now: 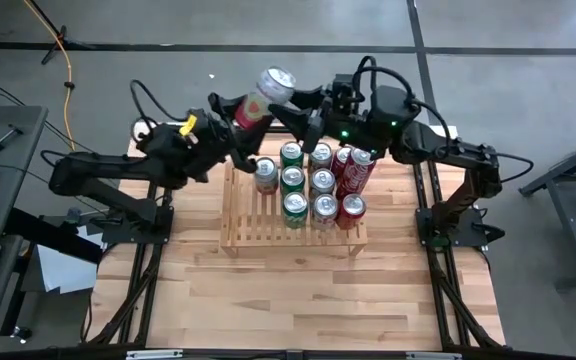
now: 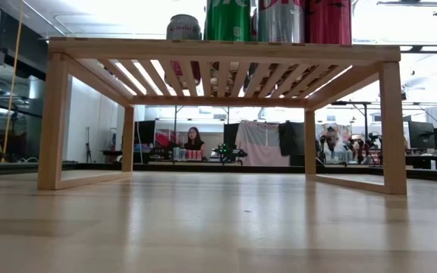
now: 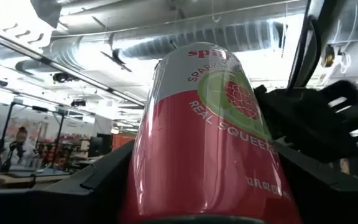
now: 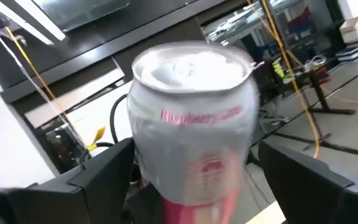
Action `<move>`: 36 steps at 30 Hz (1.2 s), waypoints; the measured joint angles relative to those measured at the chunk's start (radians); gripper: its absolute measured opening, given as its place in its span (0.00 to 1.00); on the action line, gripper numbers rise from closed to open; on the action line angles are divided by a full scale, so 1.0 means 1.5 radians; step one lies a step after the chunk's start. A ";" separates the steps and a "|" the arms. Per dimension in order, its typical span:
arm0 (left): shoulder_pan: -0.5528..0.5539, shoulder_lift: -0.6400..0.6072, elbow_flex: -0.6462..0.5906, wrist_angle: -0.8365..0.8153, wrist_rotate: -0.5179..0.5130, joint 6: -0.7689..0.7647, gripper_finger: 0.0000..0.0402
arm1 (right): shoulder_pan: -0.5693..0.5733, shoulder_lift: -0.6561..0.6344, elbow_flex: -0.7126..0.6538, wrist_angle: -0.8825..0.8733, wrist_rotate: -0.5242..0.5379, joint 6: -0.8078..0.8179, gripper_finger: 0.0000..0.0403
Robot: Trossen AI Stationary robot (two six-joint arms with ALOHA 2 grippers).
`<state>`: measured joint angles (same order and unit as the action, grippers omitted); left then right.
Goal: Place canned beverage on shelf
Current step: Put the white pink soda can on the shelf
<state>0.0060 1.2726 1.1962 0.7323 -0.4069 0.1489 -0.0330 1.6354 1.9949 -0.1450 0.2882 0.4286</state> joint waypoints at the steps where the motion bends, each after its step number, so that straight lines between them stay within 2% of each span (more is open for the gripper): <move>1: -0.004 0.010 0.007 0.000 0.001 0.003 0.70 | 0.000 0.003 0.000 0.006 0.000 0.004 0.81; 10: -0.034 0.044 0.038 -0.066 0.002 0.047 0.70 | 0.000 0.012 0.000 0.061 -0.023 -0.019 0.81; 20: -0.050 0.035 0.038 -0.061 -0.059 0.112 0.70 | -0.001 0.010 0.000 0.069 -0.053 -0.039 0.80; 26: -0.050 0.035 0.038 -0.059 -0.059 0.119 0.70 | -0.001 0.010 0.000 0.068 -0.053 -0.044 0.69; 29: -0.050 0.035 0.038 -0.058 -0.054 0.130 0.70 | -0.001 0.010 0.000 0.069 -0.055 -0.047 0.69; 33: -0.049 0.035 0.040 -0.075 -0.050 0.119 0.81 | -0.005 0.007 -0.001 0.065 -0.054 -0.063 0.69; 36: -0.048 0.016 0.040 -0.146 -0.052 0.075 0.90 | -0.013 0.001 0.007 0.043 -0.056 -0.065 0.69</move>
<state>-0.0658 1.2960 1.2556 0.5141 -0.4843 0.2606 -0.0522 1.6363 2.0054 -0.0804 0.2047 0.3305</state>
